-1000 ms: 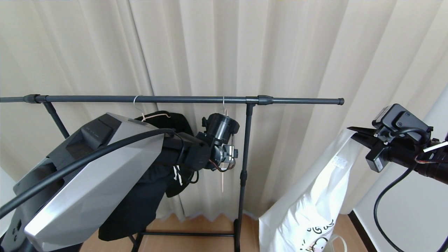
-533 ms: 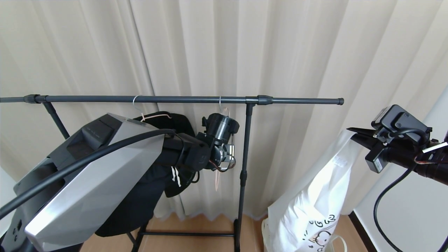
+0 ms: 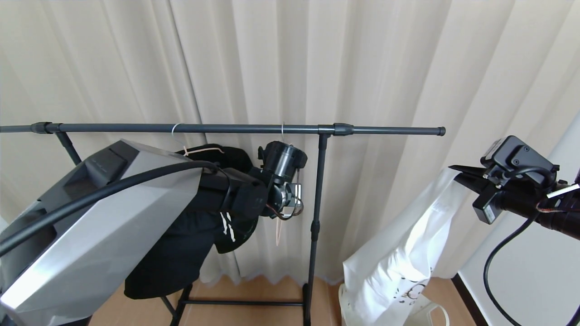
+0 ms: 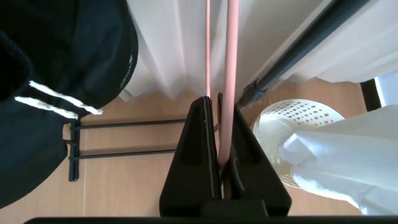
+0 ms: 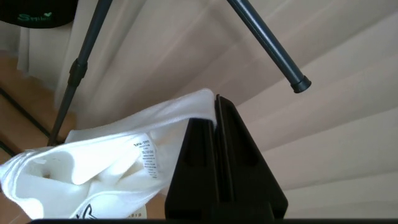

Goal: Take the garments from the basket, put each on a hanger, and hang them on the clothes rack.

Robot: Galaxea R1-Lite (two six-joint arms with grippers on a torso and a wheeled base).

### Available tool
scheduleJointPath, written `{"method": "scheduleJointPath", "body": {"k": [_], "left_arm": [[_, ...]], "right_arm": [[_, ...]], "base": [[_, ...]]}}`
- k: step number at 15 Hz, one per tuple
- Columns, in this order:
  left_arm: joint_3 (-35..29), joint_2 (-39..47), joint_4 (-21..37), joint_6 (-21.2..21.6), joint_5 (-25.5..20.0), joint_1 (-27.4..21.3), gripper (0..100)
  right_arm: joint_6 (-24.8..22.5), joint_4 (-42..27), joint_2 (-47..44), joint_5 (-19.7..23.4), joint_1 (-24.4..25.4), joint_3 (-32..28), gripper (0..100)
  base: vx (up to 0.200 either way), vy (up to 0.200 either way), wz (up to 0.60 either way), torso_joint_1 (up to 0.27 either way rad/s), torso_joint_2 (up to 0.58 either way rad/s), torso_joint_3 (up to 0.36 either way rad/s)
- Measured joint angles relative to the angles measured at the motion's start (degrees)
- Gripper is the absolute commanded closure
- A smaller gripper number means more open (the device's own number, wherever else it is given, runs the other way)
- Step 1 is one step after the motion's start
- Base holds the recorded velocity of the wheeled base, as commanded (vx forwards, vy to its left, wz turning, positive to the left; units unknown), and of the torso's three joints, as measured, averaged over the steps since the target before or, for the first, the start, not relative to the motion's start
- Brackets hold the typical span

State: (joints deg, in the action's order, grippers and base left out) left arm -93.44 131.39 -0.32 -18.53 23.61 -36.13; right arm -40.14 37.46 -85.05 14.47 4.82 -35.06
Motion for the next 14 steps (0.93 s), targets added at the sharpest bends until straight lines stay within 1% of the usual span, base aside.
{"method": "scheduleJointPath", "body": {"k": [2,5,7,9,14], "left_arm": [[2.8,-2.7,-0.5,0.1,0.0,-0.2,100],[8.1,-6.9,-4.8,1.5,0.0,-0.4,100],[13.4,-9.3,-9.1,4.2,-0.1,-0.4,100],[20.2,-11.9,-15.2,7.3,-0.3,-0.5,100],[32.9,-17.6,-23.5,11.4,-0.6,-1.3,100]], "right_arm": [[0.0,0.0,0.0,0.0,0.0,0.0,100],[0.0,0.0,0.0,0.0,0.0,0.0,100],[0.0,0.0,0.0,0.0,0.0,0.0,100],[0.0,0.0,0.0,0.0,0.1,0.0,100],[0.0,0.0,0.0,-0.1,0.1,0.1,100]], "base": [[0.0,0.0,0.0,0.0,0.0,0.0],[0.0,0.0,0.0,0.0,0.0,0.0],[0.0,0.0,0.0,0.0,0.0,0.0],[0.0,0.0,0.0,0.0,0.0,0.0],[0.0,0.0,0.0,0.0,0.0,0.0]]}}
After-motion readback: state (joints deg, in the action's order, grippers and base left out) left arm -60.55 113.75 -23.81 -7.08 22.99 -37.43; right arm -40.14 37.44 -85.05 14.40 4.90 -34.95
